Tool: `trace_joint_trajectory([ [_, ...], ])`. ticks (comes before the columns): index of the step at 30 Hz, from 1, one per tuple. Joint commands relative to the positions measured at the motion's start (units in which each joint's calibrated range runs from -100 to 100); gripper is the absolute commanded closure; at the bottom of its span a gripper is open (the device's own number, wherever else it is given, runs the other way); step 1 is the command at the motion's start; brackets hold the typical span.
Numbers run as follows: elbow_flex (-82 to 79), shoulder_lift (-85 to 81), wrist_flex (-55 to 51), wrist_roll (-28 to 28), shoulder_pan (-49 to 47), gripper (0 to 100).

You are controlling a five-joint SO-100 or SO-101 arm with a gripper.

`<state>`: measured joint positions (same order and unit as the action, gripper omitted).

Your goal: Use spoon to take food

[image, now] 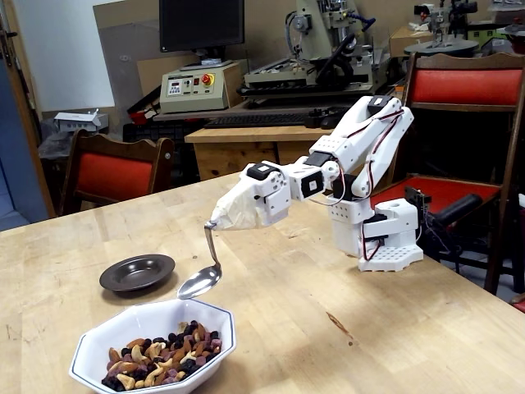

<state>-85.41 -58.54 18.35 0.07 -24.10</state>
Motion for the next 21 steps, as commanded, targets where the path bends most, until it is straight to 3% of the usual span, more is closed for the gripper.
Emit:
trace_joint_trajectory([
  [1,1.6,-0.9,0.9,0.3,-0.5,96],
  [21,5.4,11.1,4.2,0.3,-0.2,96],
])
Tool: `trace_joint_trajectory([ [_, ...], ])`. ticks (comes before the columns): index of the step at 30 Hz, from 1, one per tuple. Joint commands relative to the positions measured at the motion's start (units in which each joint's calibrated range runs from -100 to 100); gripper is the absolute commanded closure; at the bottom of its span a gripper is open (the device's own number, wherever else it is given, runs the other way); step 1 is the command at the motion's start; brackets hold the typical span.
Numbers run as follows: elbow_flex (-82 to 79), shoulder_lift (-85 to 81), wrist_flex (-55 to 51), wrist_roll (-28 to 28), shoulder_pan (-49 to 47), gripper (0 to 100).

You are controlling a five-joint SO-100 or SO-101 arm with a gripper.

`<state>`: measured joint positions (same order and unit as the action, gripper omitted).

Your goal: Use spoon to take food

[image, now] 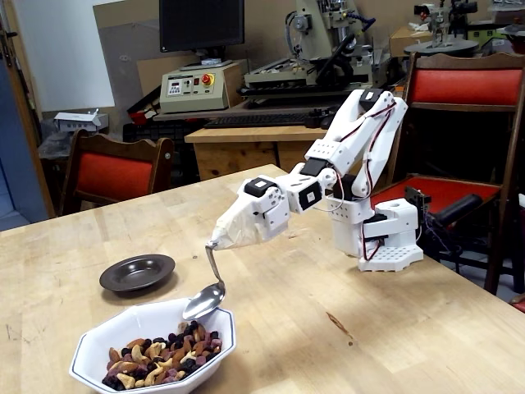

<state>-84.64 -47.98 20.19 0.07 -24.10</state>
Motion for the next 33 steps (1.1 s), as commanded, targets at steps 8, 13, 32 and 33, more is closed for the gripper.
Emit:
trace_joint_trajectory([
  [8,7.5,0.6,6.0,0.3,-0.4,96],
  [13,7.5,0.6,7.8,0.3,-0.5,96],
  [32,8.2,9.8,12.9,0.2,-0.5,96],
  [33,8.3,11.1,13.0,0.2,-0.5,96],
])
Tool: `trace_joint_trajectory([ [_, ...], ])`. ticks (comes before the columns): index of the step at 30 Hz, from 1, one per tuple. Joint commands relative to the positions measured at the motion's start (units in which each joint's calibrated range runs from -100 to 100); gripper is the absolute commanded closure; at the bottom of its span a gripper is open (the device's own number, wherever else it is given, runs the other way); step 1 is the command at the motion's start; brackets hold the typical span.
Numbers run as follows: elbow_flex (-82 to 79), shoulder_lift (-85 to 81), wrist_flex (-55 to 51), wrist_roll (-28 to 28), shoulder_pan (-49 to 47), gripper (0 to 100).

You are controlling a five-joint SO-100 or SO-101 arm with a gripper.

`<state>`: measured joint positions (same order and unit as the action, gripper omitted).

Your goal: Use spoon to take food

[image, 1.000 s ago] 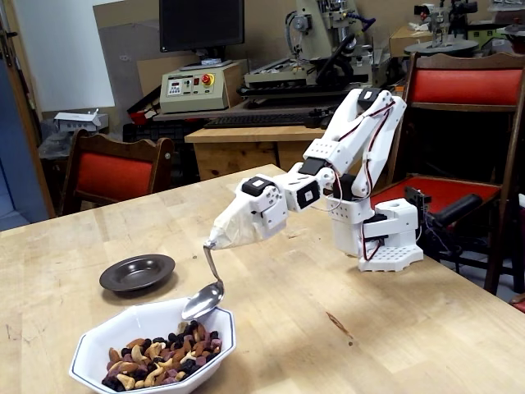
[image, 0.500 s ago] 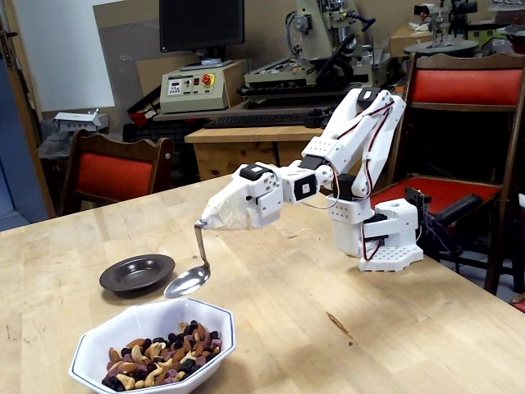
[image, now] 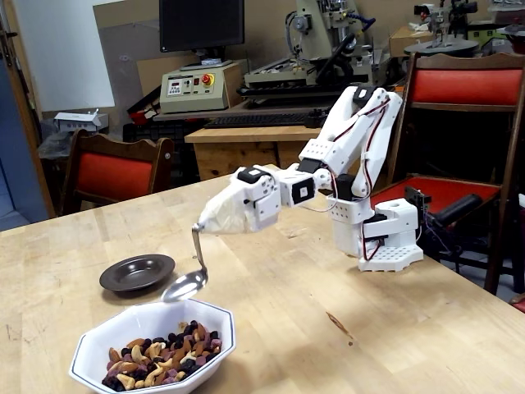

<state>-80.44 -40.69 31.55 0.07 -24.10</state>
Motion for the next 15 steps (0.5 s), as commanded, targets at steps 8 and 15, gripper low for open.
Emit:
trace_joint_trajectory([
  [8,8.7,8.5,4.8,0.2,-0.5,96],
  [15,12.4,12.7,6.4,0.2,-0.6,96],
])
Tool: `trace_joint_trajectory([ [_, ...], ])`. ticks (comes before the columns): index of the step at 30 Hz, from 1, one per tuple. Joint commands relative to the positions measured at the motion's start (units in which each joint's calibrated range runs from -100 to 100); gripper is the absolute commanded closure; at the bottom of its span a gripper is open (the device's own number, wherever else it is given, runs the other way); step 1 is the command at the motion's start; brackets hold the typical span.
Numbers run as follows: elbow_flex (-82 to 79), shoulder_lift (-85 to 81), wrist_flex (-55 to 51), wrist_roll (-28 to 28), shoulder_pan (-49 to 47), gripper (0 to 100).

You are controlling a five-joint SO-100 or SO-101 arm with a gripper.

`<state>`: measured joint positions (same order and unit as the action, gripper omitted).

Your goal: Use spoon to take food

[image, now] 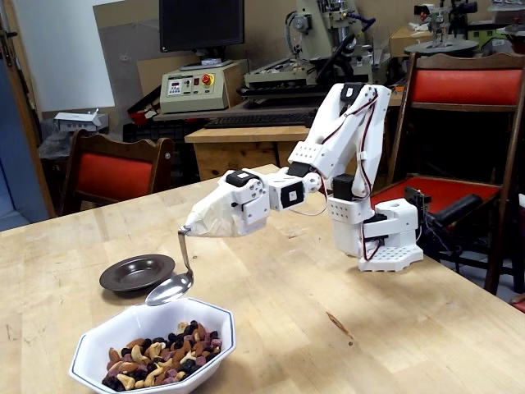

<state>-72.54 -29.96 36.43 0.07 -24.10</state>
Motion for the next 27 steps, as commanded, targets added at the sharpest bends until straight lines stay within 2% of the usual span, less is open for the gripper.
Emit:
trace_joint_trajectory([
  [1,4.7,3.5,1.6,0.2,-0.6,96],
  [27,11.7,14.9,1.7,0.3,0.0,96],
])
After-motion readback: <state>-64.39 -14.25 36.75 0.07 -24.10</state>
